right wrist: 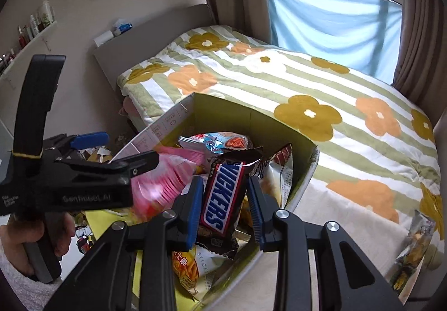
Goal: Organize snacks
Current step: 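Carry the pink packet toward the box with left tool while right tool carries Snickers, then open both tools to drop the pink packet and Snickers into the box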
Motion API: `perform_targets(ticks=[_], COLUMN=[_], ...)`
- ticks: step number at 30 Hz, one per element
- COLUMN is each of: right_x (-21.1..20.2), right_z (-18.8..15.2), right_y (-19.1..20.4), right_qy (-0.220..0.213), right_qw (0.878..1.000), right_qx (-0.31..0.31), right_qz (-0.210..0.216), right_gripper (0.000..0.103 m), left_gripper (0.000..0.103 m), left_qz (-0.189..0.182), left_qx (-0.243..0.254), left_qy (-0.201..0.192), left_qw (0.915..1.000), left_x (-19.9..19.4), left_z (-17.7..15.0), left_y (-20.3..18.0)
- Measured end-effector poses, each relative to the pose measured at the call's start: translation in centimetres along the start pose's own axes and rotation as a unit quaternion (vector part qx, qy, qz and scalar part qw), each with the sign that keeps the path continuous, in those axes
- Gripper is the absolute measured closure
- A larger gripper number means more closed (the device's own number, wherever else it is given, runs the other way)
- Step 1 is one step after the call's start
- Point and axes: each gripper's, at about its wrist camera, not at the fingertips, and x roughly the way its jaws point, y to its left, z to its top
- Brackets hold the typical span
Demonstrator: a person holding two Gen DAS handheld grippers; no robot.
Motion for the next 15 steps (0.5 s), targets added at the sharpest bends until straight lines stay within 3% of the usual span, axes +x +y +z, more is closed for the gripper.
perform_targets(ticks=[7, 14, 15], right_x=[1.8, 3.7, 4.2], right_z=[-0.5, 0.7, 0.8], right_y=[0.0, 0.0, -0.1], right_qy=[0.022, 0.028, 0.033], right_qw=[0.999, 0.999, 0.999], right_qx=[0.029, 0.039, 0.04], right_qz=[-0.015, -0.013, -0.015], right_gripper=[0.074, 0.073, 0.063], left_gripper=[0.0, 0.0, 0.0], left_qz=[-0.037, -0.049, -0.049], left_qx=[-0.01, -0.016, -0.017], left_qy=[0.023, 0.03, 0.031], left_qw=[0.999, 0.9982, 0.9982], left_x=[1.6, 1.5, 1.5], left_z=[-1.5, -2.1, -2.3], left_y=[1.9, 2.6, 2.6])
